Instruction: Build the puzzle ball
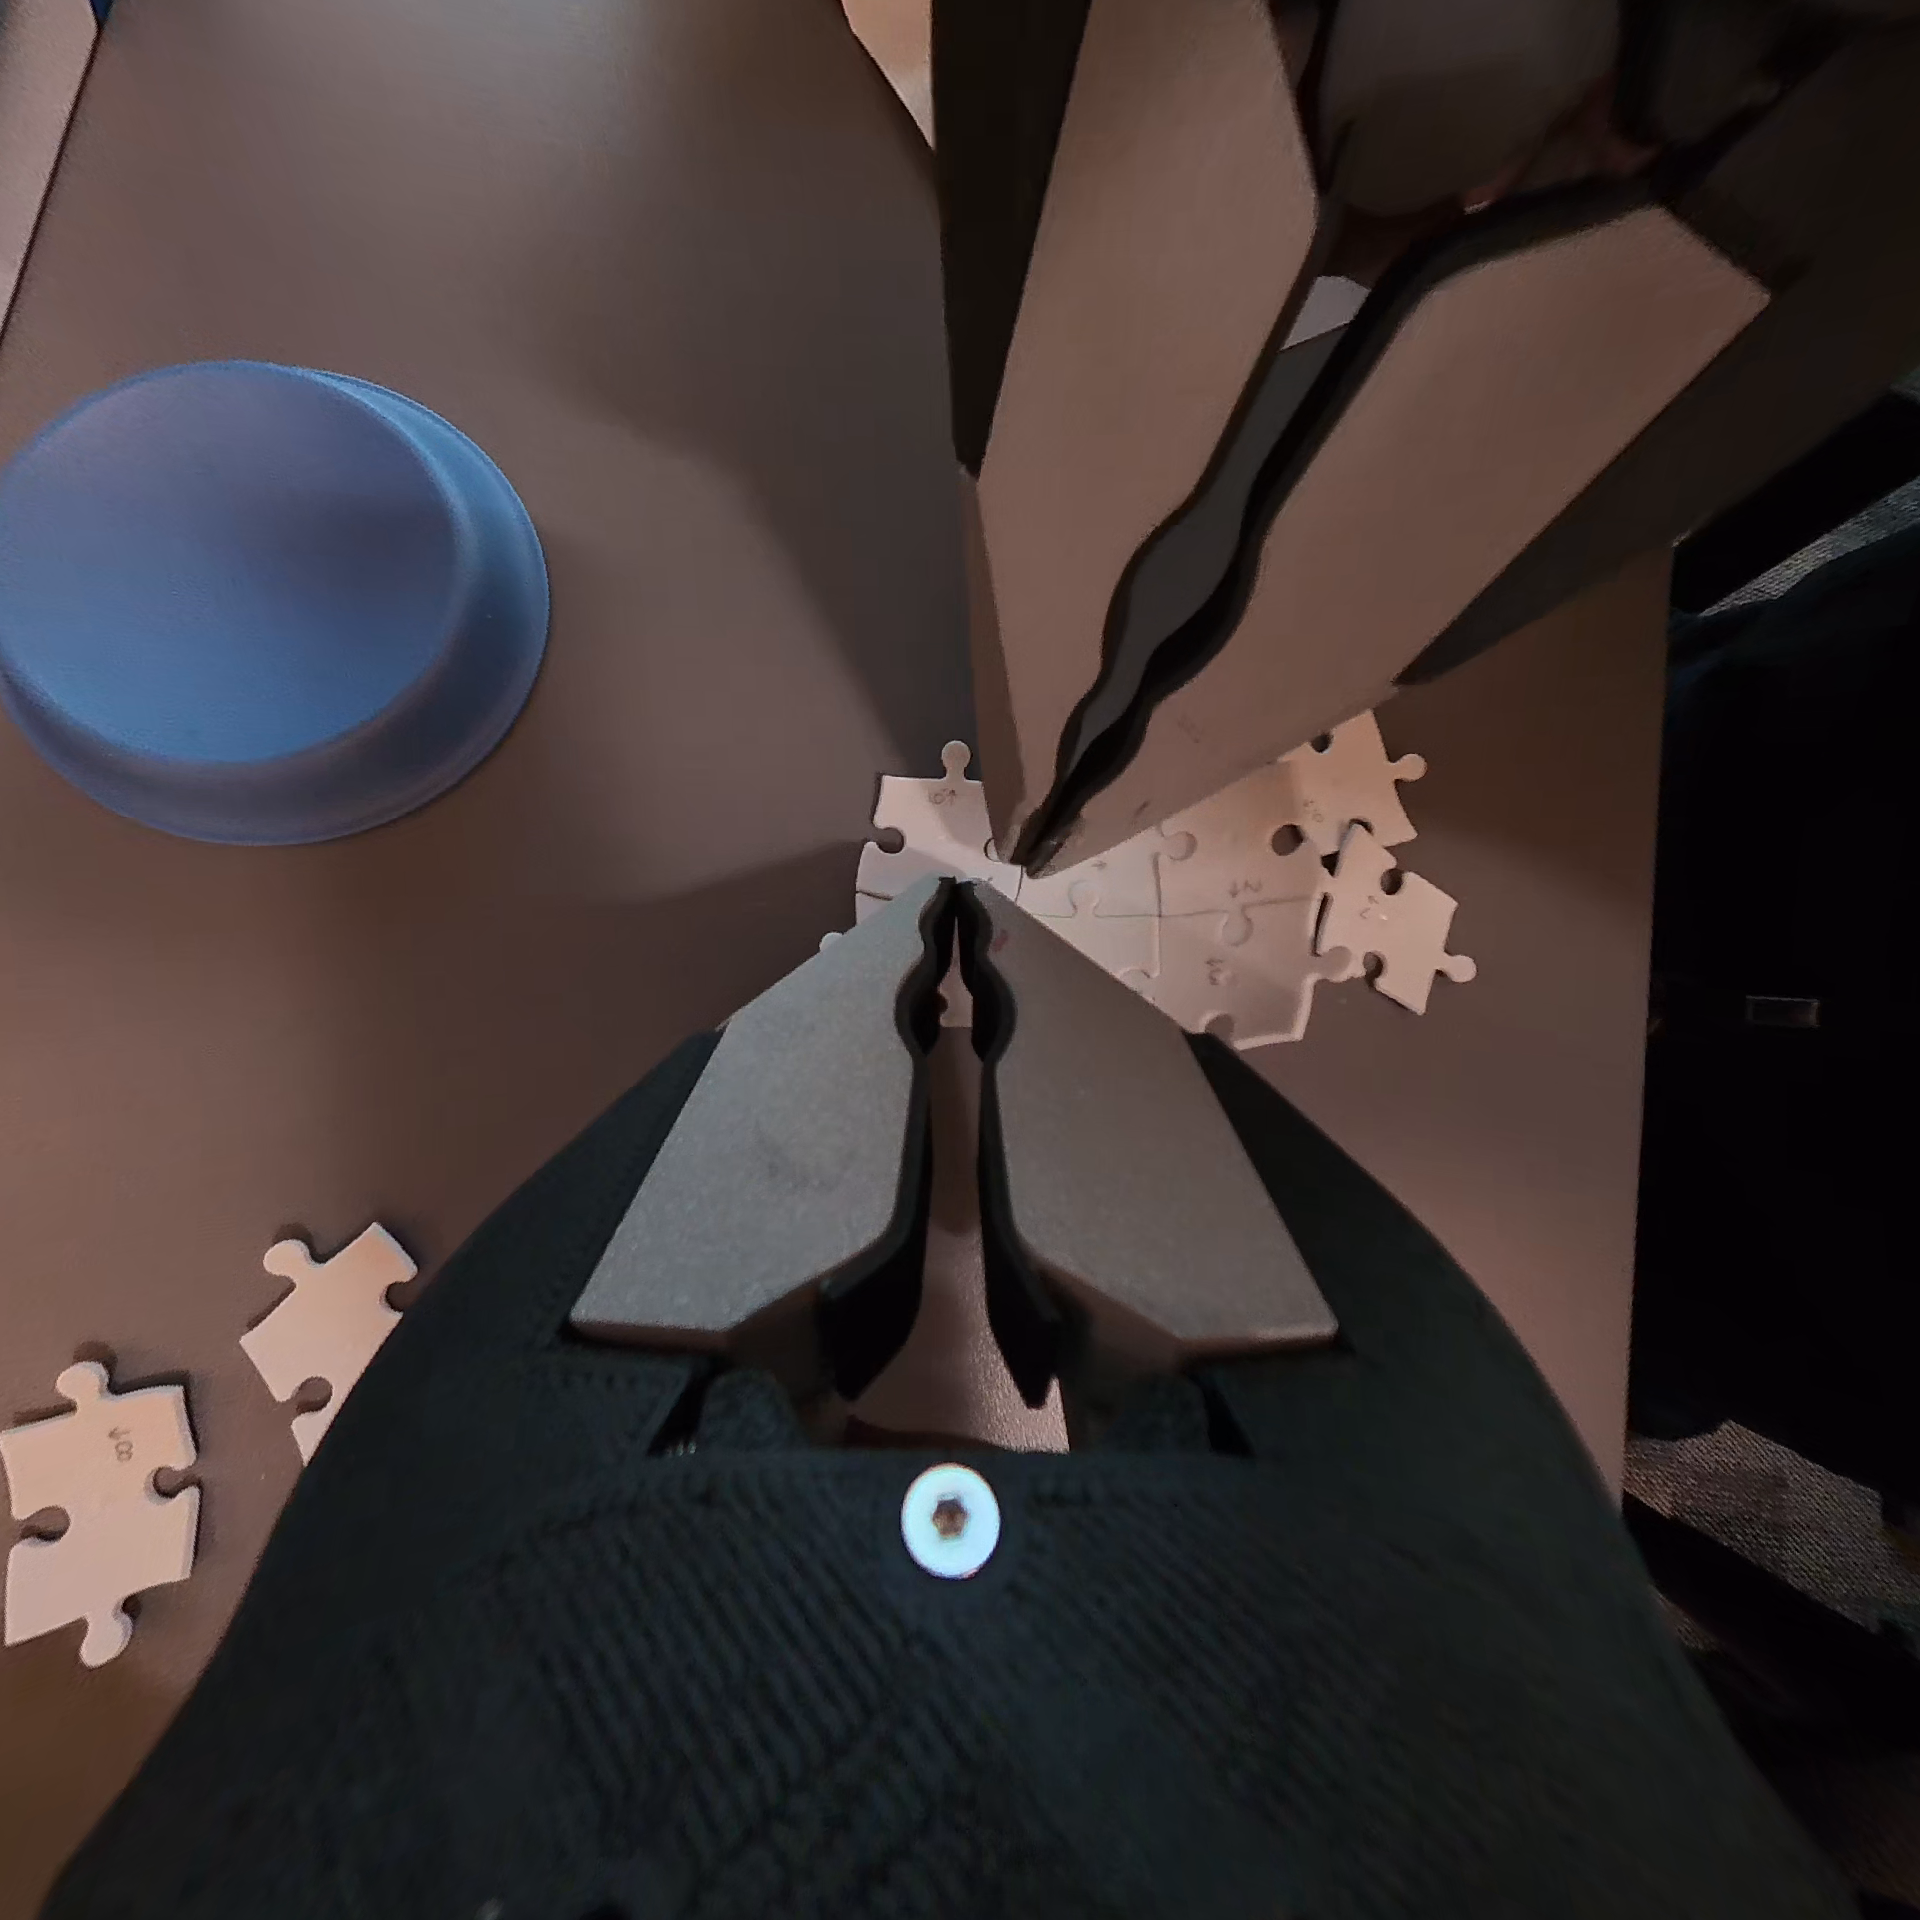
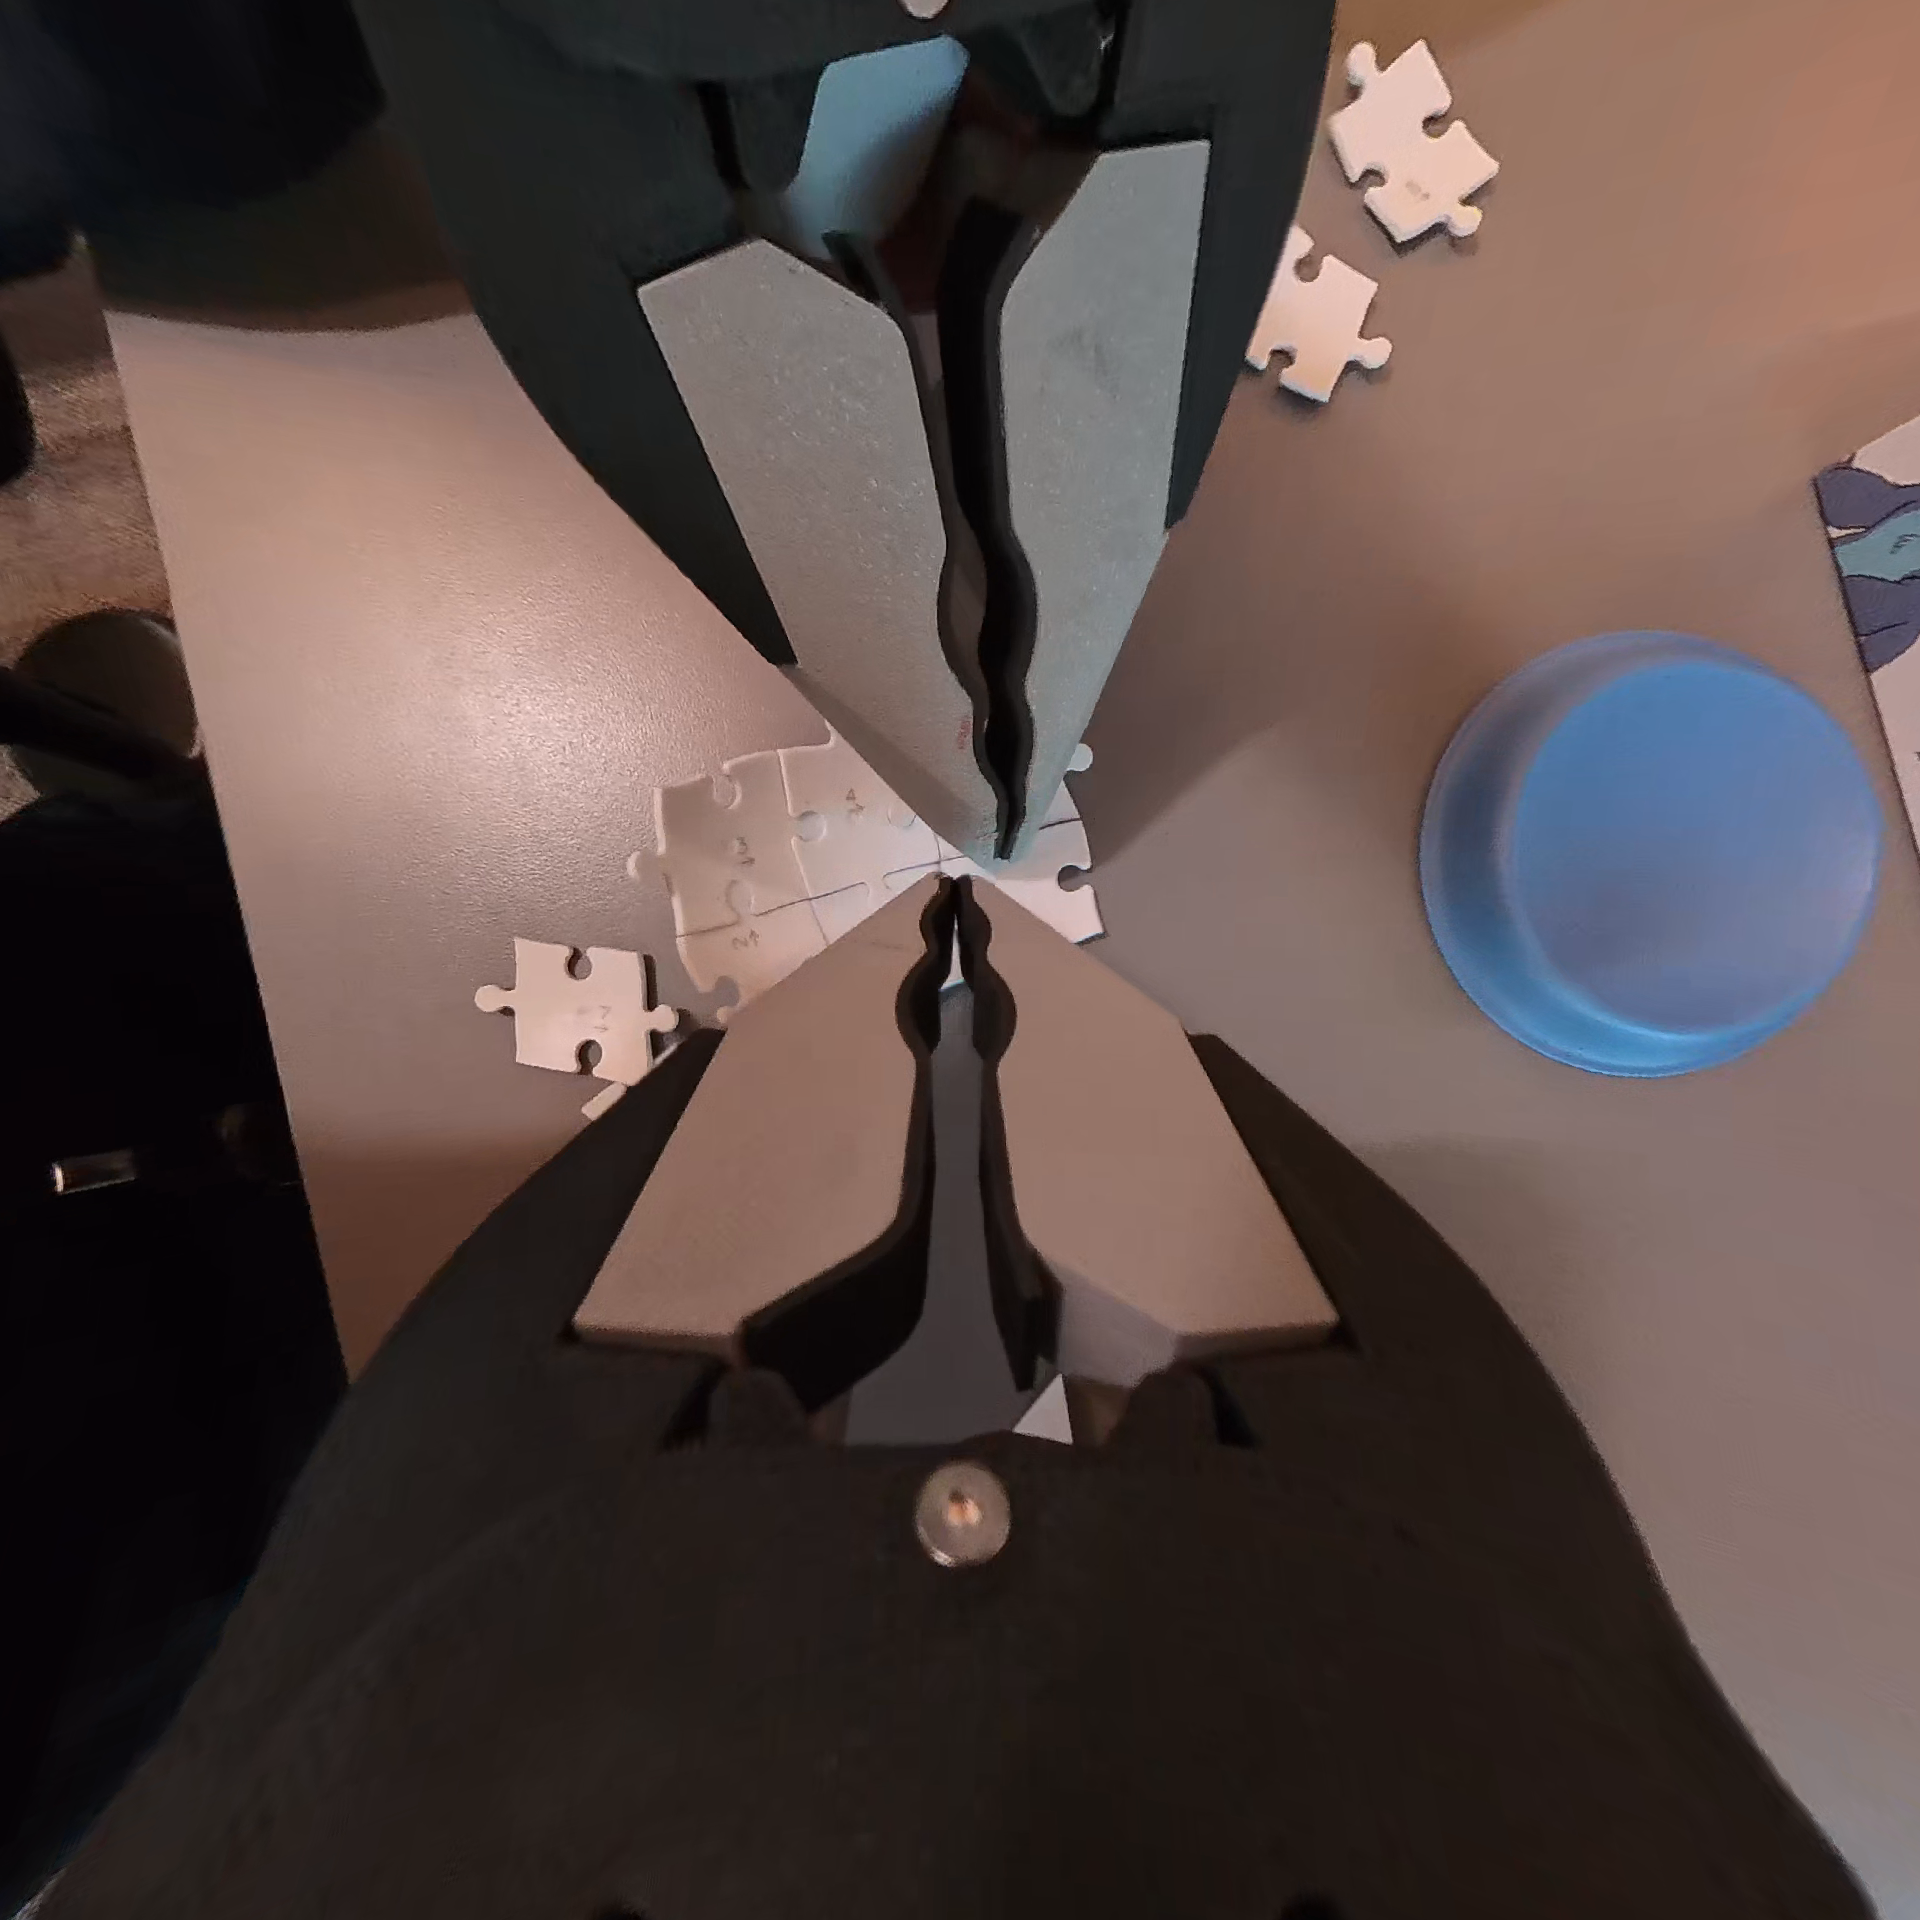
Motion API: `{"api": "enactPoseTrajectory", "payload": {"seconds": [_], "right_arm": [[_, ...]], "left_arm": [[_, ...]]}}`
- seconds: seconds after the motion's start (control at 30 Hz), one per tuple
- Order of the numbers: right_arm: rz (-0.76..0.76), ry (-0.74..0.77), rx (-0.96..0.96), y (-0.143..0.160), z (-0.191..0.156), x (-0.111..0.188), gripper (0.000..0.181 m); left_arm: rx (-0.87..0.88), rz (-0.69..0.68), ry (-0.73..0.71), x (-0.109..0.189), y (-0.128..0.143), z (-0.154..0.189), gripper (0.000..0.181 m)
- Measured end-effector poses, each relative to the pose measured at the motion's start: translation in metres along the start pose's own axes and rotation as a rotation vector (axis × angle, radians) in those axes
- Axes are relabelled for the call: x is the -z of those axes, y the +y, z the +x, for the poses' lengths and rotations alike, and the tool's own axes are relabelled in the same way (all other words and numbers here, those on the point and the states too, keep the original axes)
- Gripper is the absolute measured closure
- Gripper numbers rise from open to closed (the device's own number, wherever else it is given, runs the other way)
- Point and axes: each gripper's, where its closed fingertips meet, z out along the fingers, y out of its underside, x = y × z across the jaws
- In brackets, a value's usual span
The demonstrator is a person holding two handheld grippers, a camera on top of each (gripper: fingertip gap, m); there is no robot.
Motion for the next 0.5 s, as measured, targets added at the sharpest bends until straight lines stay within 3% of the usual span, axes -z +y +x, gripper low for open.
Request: {"api": "enactPoseTrajectory", "payload": {"seconds": [0.5], "right_arm": [[-0.039,0.052,-0.011,0.0060,-0.0022,-0.0108,0.181]], "left_arm": [[-0.003,-0.003,0.005,0.0001,0.0005,0.0020,0.181]]}}
